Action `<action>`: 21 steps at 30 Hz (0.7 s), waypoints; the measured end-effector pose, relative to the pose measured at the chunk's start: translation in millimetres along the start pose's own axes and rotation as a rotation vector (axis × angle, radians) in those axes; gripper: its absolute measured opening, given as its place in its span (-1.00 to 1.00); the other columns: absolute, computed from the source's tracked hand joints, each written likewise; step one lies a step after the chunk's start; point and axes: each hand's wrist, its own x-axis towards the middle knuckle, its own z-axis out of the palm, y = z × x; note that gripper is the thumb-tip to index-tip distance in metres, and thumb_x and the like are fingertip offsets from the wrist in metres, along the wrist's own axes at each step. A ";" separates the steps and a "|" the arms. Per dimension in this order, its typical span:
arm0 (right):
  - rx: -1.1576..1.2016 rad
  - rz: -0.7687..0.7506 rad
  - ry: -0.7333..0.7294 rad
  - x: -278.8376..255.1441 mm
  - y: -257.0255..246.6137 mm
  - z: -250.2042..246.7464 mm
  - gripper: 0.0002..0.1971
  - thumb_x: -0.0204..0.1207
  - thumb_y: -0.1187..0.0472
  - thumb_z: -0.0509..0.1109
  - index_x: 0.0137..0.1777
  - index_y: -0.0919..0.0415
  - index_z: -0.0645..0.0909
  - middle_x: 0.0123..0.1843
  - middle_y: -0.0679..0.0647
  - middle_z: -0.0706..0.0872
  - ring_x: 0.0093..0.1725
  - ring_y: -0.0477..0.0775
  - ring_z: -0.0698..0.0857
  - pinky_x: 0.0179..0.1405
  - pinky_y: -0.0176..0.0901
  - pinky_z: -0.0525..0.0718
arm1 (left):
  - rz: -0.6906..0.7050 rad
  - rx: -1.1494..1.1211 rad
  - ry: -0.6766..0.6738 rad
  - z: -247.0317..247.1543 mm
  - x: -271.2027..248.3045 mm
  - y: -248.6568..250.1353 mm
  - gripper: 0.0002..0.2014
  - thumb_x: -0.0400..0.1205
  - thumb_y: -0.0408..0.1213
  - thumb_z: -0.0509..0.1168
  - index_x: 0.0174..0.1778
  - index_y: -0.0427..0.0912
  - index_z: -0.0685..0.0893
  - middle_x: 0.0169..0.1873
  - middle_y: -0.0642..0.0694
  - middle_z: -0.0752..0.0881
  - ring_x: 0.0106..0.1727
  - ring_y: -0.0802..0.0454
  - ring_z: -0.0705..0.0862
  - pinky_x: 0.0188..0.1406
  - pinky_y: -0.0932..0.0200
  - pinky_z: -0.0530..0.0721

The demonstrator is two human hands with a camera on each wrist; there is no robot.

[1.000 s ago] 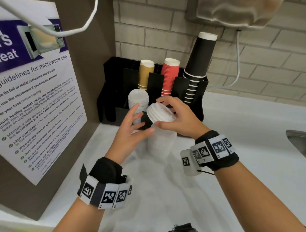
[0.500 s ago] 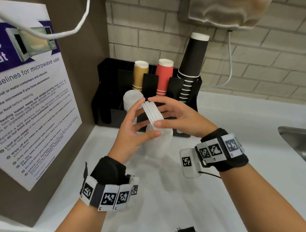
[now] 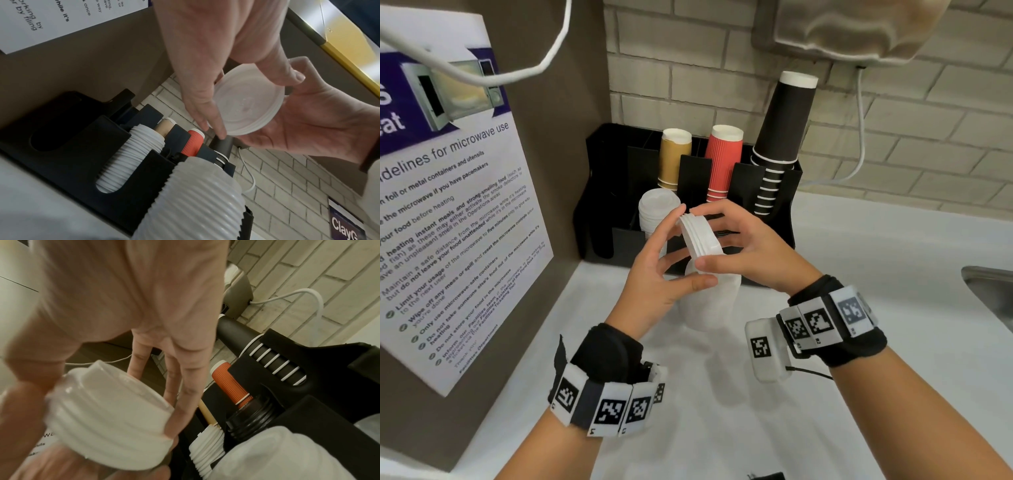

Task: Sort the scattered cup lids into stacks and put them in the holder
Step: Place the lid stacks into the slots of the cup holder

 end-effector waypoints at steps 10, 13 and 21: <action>-0.289 0.143 0.393 26.5 50.2 -89.6 -0.36 0.30 0.24 0.66 0.33 0.00 0.45 0.30 0.07 0.60 0.19 0.14 0.66 0.09 -0.06 0.71 | -0.044 0.028 0.187 -31.5 0.9 -9.7 -0.34 0.30 -0.03 0.51 0.35 0.29 0.51 0.41 0.14 0.55 0.35 0.10 0.64 0.21 0.25 0.64; -0.505 0.242 0.302 34.2 78.1 -99.1 -0.32 0.24 0.22 0.68 0.33 0.03 0.45 0.29 0.09 0.59 0.24 0.20 0.59 0.14 0.04 0.61 | -0.056 0.046 0.216 -37.1 -0.3 -13.8 -0.47 0.35 0.02 0.48 0.28 0.18 0.61 0.30 0.18 0.64 0.24 0.14 0.70 0.13 0.25 0.68; -0.976 0.471 -0.099 60.0 104.8 -77.7 -0.22 0.20 0.18 0.64 0.41 0.15 0.36 0.28 0.20 0.55 0.18 0.25 0.60 -0.05 -0.04 0.59 | -0.099 0.077 0.248 -38.5 0.3 -17.1 -0.61 0.42 -0.01 0.46 0.18 0.15 0.67 0.22 0.12 0.69 0.16 0.13 0.73 0.17 0.14 0.66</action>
